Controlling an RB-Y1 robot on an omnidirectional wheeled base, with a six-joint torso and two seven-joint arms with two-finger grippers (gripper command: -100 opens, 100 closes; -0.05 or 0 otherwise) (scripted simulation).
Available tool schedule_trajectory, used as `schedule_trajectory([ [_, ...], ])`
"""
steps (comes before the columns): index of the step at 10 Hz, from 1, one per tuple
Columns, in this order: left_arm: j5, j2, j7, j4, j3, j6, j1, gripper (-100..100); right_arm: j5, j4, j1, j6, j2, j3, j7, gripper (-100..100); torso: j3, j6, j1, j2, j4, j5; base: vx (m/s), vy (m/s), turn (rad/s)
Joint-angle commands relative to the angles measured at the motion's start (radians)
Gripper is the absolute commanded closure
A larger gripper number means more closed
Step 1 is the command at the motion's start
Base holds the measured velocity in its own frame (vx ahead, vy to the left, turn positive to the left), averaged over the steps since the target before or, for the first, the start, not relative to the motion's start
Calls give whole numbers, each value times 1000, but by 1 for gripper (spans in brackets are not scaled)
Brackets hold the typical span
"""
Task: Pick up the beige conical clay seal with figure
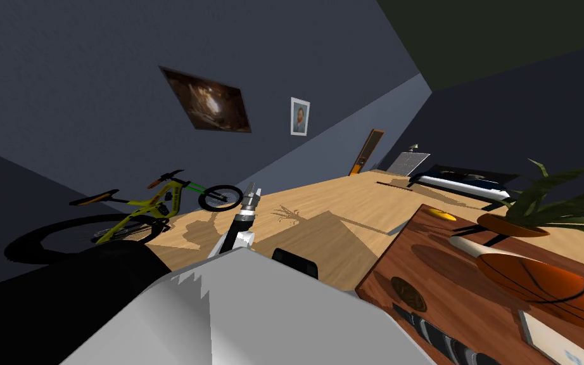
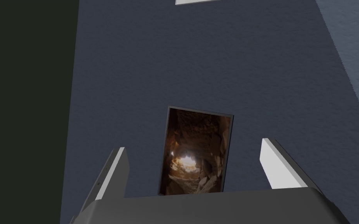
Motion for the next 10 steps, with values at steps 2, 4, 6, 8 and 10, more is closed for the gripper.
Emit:
schedule_trajectory([
  [2, 0, 0, 0, 0, 0, 0, 0, 0, 18, 44, -5, 0, -43, 30, -21, -100, 0, 0, 0, 0, 0, 0, 54, -22, 79],
  [4, 0, 0, 0, 0, 0, 0, 0, 0, 24, 55, -8, 2, -52, 37, -26, -100, 0, 0, 0, 0, 0, 0, 48, -19, 36],
  [6, 0, 0, 0, 0, 0, 0, 0, 0, 30, 70, -13, 6, -64, 44, -33, -100, 1, 0, 1, 2, 0, 0, 35, -19, 43],
  [8, 0, 0, 0, 0, 0, 0, 0, 0, 23, 51, 0, 9, -66, 35, -26, 0, 1, 0, 1, 2, 0, 0, 12, -8, 9],
  [10, 0, 0, 0, 0, 0, 0, 0, 0, 28, 76, 3, 25, -22, 25, -15, -100, 2, 0, 1, 4, 1, 0, 7, -25, 64],
])
